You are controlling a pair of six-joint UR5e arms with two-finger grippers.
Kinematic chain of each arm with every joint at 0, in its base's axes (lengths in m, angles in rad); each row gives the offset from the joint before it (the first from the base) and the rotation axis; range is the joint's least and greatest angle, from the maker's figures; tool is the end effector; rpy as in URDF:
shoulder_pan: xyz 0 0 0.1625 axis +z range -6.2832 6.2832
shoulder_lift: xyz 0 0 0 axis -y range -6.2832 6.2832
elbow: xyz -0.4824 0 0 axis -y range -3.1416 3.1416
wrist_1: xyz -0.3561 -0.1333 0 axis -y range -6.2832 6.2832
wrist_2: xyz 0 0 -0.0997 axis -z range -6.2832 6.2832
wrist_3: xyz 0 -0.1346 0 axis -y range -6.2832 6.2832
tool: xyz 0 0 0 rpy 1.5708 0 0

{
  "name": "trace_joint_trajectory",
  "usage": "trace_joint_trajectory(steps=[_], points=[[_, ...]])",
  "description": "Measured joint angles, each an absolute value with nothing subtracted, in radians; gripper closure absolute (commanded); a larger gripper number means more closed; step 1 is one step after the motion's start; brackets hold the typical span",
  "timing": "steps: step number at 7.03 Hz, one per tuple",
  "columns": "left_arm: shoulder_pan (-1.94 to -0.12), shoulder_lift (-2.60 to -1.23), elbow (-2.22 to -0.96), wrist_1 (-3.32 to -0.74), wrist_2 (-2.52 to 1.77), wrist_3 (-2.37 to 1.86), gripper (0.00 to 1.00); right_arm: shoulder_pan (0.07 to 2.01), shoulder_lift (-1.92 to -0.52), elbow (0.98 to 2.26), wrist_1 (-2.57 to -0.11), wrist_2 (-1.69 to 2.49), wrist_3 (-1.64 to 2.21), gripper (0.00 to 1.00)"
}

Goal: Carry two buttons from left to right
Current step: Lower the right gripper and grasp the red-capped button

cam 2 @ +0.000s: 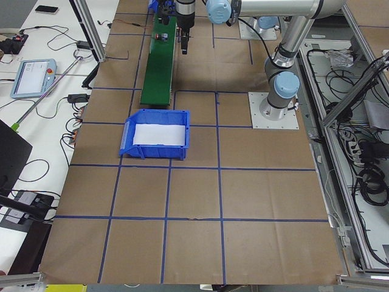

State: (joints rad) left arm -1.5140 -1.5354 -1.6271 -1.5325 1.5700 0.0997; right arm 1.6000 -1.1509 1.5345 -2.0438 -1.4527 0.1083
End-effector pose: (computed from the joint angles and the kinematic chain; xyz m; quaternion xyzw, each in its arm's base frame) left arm -0.1082 -0.4478 0.5043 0.0215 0.9997 -0.0087 0.0003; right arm 0.1677 -0.6335 0.3455 0.0368 0.9966 -0.0405 0.0619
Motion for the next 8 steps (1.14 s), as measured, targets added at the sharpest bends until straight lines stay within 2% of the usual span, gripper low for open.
trace_joint_trajectory(steps=[8], points=[[-1.514,-1.535,-1.627,-1.532,1.569,0.100,0.00,1.594,-1.066,1.535,-2.086,-1.470,0.104,0.01]])
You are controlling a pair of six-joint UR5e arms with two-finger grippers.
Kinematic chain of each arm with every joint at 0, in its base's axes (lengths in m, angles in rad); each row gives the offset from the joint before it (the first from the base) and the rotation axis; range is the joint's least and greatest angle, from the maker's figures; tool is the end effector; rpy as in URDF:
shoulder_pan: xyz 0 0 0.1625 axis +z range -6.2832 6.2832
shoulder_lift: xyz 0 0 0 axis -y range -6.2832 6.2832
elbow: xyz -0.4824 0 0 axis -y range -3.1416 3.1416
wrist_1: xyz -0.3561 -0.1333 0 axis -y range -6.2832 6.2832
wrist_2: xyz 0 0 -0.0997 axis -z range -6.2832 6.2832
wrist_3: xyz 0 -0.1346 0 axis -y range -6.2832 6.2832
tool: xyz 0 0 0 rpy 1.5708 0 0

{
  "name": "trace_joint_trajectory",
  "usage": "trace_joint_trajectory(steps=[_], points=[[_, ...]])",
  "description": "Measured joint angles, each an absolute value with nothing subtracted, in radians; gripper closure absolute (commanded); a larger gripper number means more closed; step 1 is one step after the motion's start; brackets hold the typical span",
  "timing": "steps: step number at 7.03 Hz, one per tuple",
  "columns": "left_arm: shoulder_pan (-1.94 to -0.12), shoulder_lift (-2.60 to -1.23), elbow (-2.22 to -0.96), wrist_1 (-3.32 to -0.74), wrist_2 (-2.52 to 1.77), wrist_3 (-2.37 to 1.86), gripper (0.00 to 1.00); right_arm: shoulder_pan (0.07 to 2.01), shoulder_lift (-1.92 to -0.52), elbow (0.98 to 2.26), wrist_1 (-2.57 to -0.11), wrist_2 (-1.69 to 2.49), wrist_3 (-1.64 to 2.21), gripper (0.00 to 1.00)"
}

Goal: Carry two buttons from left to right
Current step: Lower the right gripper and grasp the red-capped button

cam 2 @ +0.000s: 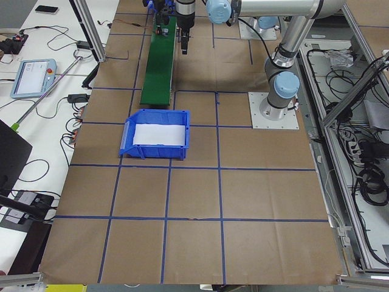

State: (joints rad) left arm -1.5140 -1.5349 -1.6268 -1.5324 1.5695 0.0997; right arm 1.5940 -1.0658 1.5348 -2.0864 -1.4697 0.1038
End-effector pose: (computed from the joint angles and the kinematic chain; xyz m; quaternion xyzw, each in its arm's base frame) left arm -0.1082 -0.4477 0.5047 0.0215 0.9997 -0.0092 0.0001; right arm 0.1621 -0.6533 0.2946 0.0390 0.9977 -0.0200 0.0519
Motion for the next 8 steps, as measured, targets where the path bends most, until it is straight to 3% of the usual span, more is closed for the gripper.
trace_joint_trajectory(steps=[1,5,8], points=[[-1.514,-1.535,-1.626,-1.532,1.570,0.100,0.00,1.594,-1.058,1.535,-2.086,-1.470,0.105,0.10],[-1.514,-1.536,-1.626,-1.532,1.570,0.100,0.00,1.594,-1.043,1.540,-2.076,-1.569,0.073,0.94],[-1.514,-1.536,-1.626,-1.532,1.570,0.100,0.00,1.563,-1.073,1.522,-2.043,-1.639,0.033,0.96]])
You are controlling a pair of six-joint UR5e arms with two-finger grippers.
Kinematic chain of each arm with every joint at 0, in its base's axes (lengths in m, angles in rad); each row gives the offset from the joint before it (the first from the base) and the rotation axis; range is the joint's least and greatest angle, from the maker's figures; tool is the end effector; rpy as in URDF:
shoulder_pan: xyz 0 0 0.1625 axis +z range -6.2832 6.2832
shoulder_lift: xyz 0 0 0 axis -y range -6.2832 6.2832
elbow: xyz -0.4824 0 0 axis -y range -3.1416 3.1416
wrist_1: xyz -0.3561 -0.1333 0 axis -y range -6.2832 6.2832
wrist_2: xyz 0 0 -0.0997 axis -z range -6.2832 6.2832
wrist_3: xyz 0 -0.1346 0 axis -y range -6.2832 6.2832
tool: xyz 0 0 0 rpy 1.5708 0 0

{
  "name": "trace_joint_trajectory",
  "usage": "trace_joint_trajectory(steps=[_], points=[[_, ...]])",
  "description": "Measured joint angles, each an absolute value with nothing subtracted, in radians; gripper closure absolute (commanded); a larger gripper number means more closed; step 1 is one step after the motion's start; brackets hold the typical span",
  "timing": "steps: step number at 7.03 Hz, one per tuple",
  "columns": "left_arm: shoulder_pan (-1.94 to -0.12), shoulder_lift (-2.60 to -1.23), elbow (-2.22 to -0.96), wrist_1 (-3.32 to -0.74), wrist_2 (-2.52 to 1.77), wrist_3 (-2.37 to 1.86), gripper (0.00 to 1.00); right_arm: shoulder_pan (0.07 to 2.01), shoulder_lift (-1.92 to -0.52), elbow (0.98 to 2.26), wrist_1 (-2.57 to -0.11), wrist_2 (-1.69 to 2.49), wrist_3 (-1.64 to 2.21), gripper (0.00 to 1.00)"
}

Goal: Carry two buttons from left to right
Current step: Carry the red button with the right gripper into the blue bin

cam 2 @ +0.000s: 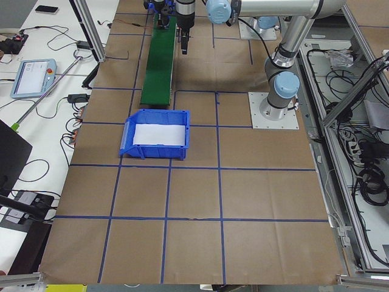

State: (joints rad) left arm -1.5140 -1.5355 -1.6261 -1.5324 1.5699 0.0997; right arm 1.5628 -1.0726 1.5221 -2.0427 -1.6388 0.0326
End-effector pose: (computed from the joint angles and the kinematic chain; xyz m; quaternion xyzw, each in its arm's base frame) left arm -0.1082 -0.4480 0.5047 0.0215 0.9997 -0.0092 0.0003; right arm 0.1189 -0.6549 0.2995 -0.0207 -0.9991 0.0116 0.0339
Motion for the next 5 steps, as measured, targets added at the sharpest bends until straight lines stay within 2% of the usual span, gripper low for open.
trace_joint_trajectory(steps=[3,5], points=[[-1.514,-1.535,-1.626,-1.532,1.571,0.100,0.00,1.401,-1.208,1.490,-1.906,-1.677,-0.169,0.95],[-1.514,-1.535,-1.626,-1.532,1.570,0.100,0.00,1.206,-1.237,1.457,-1.880,-1.673,-0.389,0.95]])
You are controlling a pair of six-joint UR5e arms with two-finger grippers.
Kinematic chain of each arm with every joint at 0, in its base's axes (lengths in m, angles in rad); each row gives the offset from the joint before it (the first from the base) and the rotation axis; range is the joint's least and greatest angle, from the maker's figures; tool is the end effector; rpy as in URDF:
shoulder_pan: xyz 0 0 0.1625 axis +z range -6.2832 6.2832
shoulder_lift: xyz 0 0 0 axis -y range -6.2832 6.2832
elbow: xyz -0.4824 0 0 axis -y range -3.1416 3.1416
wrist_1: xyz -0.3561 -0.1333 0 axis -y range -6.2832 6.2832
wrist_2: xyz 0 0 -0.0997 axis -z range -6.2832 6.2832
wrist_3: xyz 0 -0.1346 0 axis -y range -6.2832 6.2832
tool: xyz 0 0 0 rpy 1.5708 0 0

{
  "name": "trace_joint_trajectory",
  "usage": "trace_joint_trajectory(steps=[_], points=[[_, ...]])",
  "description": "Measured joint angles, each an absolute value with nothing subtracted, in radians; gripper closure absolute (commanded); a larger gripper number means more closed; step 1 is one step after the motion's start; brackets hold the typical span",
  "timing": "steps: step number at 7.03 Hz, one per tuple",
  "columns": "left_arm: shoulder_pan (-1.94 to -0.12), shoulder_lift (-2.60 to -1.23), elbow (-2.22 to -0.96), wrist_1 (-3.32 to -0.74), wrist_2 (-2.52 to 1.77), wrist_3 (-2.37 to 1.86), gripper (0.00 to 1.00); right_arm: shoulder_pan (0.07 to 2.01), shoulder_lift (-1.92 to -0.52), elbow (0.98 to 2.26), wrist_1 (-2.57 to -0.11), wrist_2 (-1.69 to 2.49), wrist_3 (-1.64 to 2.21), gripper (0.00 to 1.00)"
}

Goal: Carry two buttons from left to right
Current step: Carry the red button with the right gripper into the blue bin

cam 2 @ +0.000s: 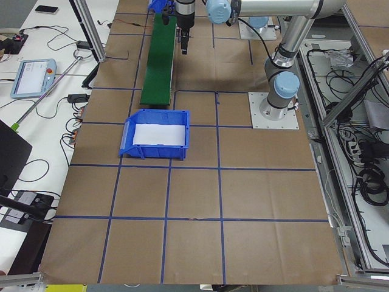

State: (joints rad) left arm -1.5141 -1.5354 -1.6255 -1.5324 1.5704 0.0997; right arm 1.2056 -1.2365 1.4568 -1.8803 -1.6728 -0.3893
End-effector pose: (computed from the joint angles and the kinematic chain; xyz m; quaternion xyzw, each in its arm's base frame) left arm -0.1081 -0.4481 0.5051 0.0215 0.9997 -0.0095 0.0005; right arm -0.1086 -0.6190 0.4159 0.0098 -0.9977 0.0226 0.0638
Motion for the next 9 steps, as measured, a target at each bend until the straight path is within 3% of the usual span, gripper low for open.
trace_joint_trajectory(steps=[3,9], points=[[-1.514,-1.536,-1.625,-1.532,1.571,0.100,0.00,1.080,-1.139,1.427,-1.922,-1.664,-0.546,0.95],[-1.514,-1.538,-1.623,-1.532,1.571,0.100,0.00,1.117,-0.991,1.432,-2.011,-1.660,-0.547,0.94]])
